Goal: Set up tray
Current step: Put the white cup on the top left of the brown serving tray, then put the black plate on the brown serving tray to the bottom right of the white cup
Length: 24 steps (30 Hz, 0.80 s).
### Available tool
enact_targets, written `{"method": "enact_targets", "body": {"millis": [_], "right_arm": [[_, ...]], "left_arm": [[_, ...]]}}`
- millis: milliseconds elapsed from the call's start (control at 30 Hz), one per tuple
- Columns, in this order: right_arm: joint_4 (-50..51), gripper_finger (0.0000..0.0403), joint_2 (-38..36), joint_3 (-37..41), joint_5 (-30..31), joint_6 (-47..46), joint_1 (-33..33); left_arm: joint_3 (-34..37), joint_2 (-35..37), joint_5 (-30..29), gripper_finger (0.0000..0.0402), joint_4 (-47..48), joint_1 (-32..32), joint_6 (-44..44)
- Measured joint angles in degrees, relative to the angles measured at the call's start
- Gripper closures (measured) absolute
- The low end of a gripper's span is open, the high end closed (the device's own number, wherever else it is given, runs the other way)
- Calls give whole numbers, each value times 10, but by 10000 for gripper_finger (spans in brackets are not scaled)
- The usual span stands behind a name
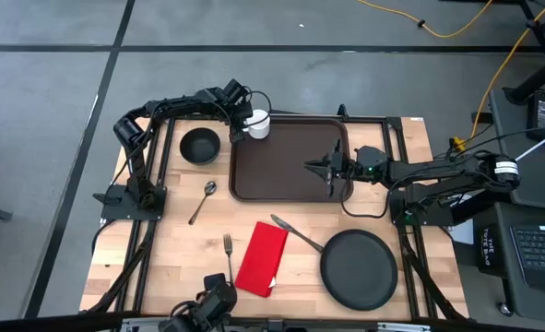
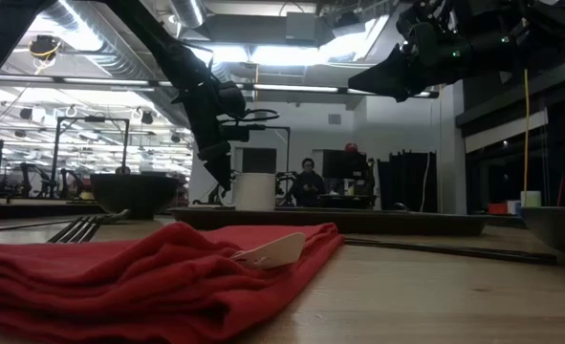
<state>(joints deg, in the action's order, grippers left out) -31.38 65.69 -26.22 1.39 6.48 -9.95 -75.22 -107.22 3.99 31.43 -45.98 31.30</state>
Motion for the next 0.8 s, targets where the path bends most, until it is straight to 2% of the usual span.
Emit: {"method": "enact_targets", "body": {"millis": [200, 400, 800], "right_arm": [[0, 351, 0, 0, 0, 0, 0], [1, 351, 0, 0, 0, 0, 0], [4, 351, 0, 0, 0, 0, 0]], "left_arm": [[0, 3, 6, 278, -2, 0, 3], [0, 37, 10, 267, -3, 5, 0], [0, 125, 6, 271, 22, 21, -6]]}}
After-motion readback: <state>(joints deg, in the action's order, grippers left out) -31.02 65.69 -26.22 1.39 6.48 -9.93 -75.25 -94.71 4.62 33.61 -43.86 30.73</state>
